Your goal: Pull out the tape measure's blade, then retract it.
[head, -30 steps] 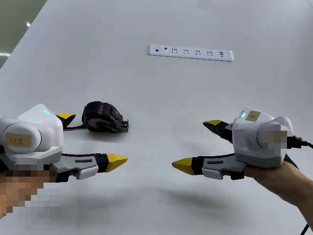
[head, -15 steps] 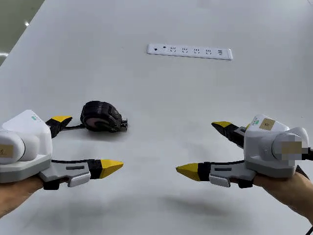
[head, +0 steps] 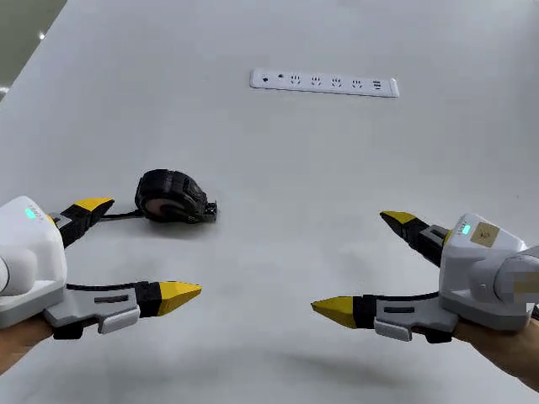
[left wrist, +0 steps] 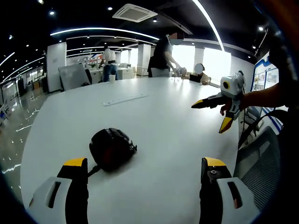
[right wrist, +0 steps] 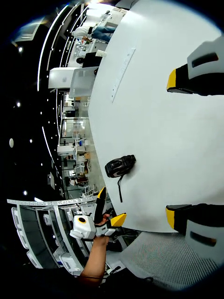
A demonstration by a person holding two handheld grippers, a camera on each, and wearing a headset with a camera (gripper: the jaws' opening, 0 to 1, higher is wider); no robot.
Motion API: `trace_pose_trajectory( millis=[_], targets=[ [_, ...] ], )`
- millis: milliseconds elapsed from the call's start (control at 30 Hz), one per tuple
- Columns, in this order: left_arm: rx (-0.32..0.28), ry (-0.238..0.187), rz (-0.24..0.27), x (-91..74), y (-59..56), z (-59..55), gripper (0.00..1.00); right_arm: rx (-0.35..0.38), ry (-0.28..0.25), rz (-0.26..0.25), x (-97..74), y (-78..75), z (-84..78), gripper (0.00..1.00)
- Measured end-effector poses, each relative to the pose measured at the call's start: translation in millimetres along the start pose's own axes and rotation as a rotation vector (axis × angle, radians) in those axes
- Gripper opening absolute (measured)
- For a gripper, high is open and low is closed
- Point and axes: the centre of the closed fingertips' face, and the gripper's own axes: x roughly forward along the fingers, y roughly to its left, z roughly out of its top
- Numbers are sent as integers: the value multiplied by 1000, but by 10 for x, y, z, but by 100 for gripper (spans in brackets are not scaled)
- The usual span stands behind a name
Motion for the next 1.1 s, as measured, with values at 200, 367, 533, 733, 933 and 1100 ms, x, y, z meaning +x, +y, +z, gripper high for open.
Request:
trace_pose_trajectory(
  millis=[200, 367, 533, 733, 933, 1100],
  targets=[
    [2, 8, -2, -55, 13, -30, 99, 2, 4, -12, -65, -7, -13, 99],
    [-15, -1, -22, -75, -8, -16, 99, 5, 10, -21, -93, -7, -22, 99],
    [-1, 7, -23, -68, 3, -29, 98, 2, 13, -24, -92, 15, -5, 99],
    [7, 3, -13, -45, 27, 9, 99, 1, 13, -24, -85, 28, 5, 99],
    [1, 3, -11, -52, 34, 9, 99, 9, 9, -29, -102, 15, 9, 99],
    [-12, 7, -8, -57, 59, -16, 99, 22, 2, -31, -124, 15, 16, 99]
  ],
)
